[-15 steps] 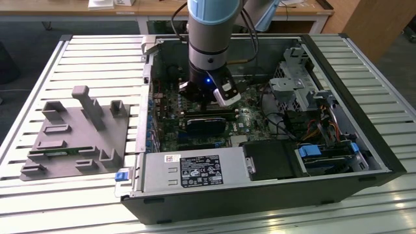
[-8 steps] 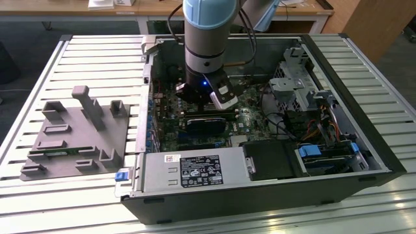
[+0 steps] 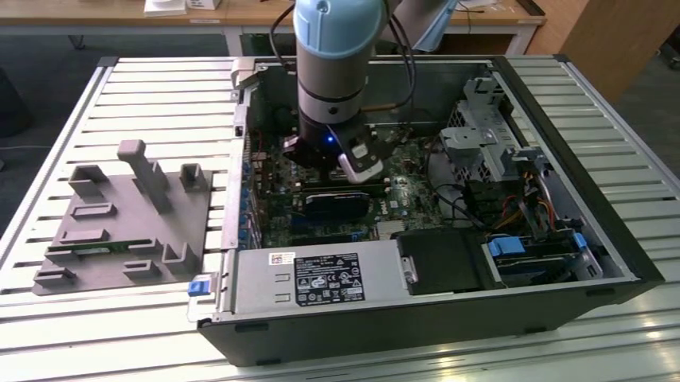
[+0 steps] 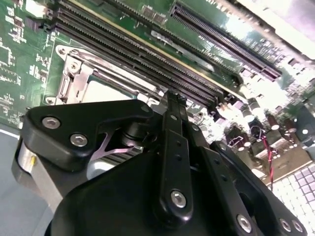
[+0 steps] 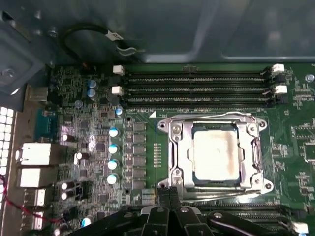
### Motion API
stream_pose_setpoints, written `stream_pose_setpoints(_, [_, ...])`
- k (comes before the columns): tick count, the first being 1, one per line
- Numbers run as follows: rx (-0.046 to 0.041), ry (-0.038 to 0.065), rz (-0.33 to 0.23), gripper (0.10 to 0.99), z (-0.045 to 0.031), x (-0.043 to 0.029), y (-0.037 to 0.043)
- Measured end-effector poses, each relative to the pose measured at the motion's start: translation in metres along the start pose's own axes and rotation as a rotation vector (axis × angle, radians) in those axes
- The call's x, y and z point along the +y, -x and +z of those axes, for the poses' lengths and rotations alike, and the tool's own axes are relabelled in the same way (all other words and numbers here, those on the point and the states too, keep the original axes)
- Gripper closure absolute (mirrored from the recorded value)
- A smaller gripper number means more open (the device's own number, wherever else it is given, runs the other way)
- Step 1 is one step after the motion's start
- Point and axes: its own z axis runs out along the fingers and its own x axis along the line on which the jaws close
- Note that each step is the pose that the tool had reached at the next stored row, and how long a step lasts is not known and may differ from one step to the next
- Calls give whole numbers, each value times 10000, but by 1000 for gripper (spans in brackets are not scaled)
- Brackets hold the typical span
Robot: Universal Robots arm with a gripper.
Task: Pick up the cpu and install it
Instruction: 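Install the second cpu locking lever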
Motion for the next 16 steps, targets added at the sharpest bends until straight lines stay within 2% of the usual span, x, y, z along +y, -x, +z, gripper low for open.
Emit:
stream_pose_setpoints(2, [1,103,-1,980,25,-5,0])
stream_pose_setpoints(5, [8,172,0,980,53,-12,0])
stream_pose_setpoints(11, [9,376,-4,980,73,-16,-5])
stream_pose_setpoints(16, [10,405,-2,980,90,-19,-16])
